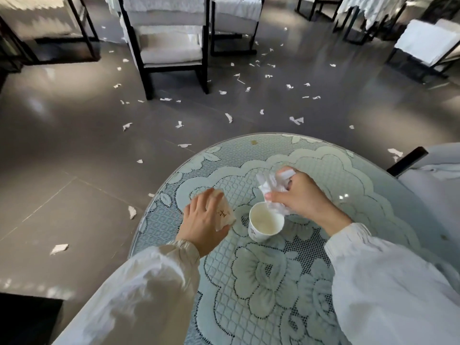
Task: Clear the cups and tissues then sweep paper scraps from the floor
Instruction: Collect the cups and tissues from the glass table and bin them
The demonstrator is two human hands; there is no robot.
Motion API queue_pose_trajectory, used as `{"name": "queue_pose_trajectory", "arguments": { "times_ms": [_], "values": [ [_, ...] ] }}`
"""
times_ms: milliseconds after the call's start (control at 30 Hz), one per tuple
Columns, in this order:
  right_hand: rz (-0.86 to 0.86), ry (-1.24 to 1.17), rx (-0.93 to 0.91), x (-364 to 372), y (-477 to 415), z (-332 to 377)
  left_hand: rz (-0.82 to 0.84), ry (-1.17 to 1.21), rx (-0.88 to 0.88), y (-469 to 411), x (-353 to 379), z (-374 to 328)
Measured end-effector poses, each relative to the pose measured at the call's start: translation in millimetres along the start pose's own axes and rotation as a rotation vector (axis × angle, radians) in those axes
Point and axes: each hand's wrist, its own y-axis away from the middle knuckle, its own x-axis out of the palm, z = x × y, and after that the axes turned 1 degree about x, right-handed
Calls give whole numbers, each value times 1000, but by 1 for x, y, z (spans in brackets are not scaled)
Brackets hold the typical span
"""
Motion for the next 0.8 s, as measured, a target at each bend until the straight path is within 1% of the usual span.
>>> {"name": "queue_pose_trajectory", "arguments": {
  "times_ms": [133,200,267,333,500,600,633,667,767,800],
  "values": [
    [-69,268,-7,24,28,-9,2,-10,28,5,-10,-11],
    [-88,406,-76,35,35,-16,10,-24,39,10,-15,-10],
    [-62,497,-125,44,38,-23,4,-34,45,14,-22,-9],
    [-55,491,-109,46,40,-26,-8,-55,45,15,-30,-7],
    [-176,440,-43,47,37,-23,-32,-75,39,15,-44,-2],
    [-221,76,33,49,38,-23,-35,-69,41,18,-44,0],
    [-244,11,37,49,39,-23,-30,-70,43,18,-44,1],
    [-268,29,27,49,41,-22,-27,-73,47,19,-44,2],
    [-304,255,-36,52,42,-25,-31,-86,56,19,-43,4],
    [-293,293,-38,52,43,-24,-31,-82,54,18,-43,5]
  ]
}}
